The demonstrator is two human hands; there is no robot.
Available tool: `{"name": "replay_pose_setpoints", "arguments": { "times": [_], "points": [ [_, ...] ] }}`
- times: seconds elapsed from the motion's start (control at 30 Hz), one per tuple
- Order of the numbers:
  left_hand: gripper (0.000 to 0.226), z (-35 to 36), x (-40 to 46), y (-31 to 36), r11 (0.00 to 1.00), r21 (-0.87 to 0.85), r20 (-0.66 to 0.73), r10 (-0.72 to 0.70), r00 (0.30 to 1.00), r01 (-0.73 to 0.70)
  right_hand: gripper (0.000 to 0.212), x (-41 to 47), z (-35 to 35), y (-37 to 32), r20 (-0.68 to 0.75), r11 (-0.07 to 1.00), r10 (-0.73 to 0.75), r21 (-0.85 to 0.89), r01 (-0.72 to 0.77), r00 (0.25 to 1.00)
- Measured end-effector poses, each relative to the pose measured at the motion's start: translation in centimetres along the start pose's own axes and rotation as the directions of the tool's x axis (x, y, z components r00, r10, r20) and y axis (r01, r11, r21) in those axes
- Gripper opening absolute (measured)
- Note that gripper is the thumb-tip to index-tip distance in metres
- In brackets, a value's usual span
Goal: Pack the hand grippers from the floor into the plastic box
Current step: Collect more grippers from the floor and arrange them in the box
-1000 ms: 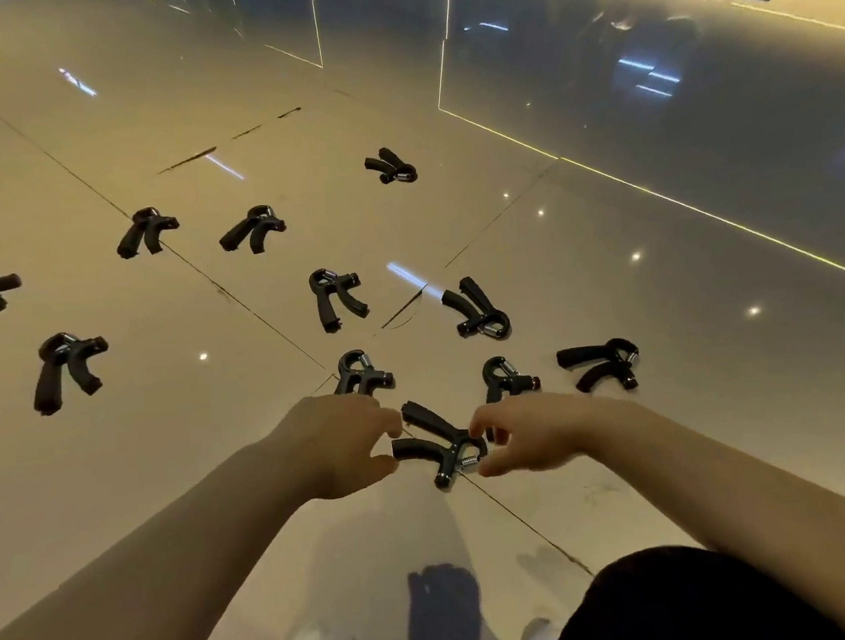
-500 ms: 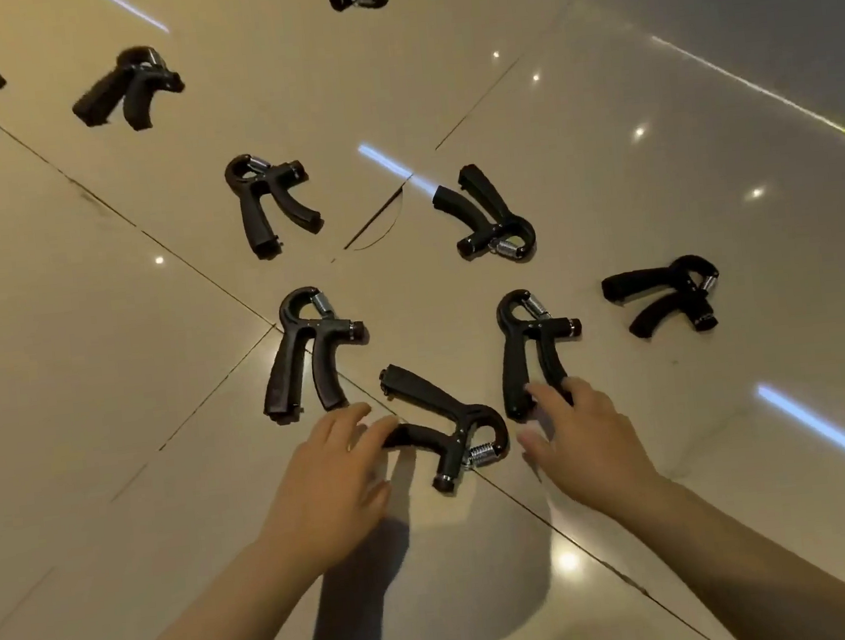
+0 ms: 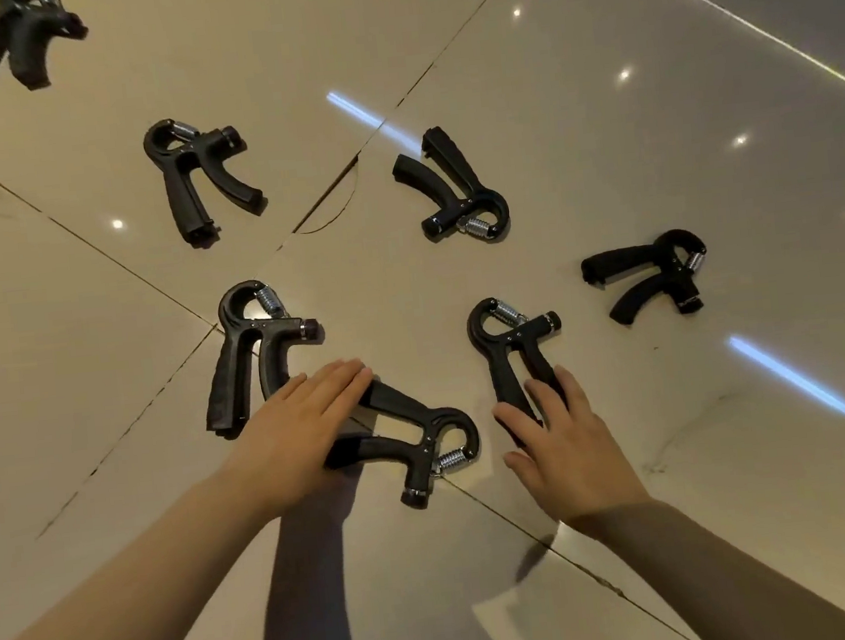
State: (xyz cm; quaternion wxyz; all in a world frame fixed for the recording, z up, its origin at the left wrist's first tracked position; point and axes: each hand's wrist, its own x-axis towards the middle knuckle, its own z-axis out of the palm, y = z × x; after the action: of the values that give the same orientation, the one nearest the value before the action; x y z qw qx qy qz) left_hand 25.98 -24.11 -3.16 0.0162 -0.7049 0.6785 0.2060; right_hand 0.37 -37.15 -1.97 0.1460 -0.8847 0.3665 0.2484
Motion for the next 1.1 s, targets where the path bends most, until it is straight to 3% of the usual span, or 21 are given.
{"name": "replay_pose_setpoints", "arguments": {
  "times": [0.23, 0.37, 0.47, 0.6, 0.9, 1.1],
  "points": [
    [0.101, 1.9, -3.6, 1.1, 0.994, -0.021, -0.002, -0.112, 0.994, 0.112, 0.035, -3.9, 2.6, 1.3, -0.059, 1.000, 0.022, -0.017, -0.023, 0.998],
    [0.099, 2.4, -4.6, 2.2, 0.982, -0.098, -0.036, -0.164, 0.986, 0.160, 0.048, -3.9, 2.4, 1.7, -0.128, 1.000, 0.021, 0.021, -0.019, 0.992],
    [0.091, 2.0, -4.9, 2.9, 0.982, -0.137, -0.127, -0.143, 0.982, 0.126, 0.067, -3.6, 1.9, 1.7, -0.162, 0.988, 0.113, 0.119, -0.094, 0.980],
    [0.070, 0.9, -5.1, 3.8, 0.988, -0.148, -0.291, -0.091, 0.952, 0.049, 0.092, -2.8, 1.5, 1.9, -0.060, 0.944, 0.271, 0.210, -0.254, 0.961],
    [0.073, -2.3, -6.0, 8.1, 0.973, -0.172, -0.459, 0.056, 0.887, -0.151, 0.081, -5.5, -0.4, 0.4, -0.225, 0.932, 0.294, 0.283, -0.226, 0.929],
    [0.070, -2.5, -9.5, 13.0, 0.972, -0.195, -0.510, 0.011, 0.860, -0.128, 0.083, -11.3, -1.0, -0.9, -0.280, 0.910, 0.246, 0.395, -0.122, 0.928]
  ]
}}
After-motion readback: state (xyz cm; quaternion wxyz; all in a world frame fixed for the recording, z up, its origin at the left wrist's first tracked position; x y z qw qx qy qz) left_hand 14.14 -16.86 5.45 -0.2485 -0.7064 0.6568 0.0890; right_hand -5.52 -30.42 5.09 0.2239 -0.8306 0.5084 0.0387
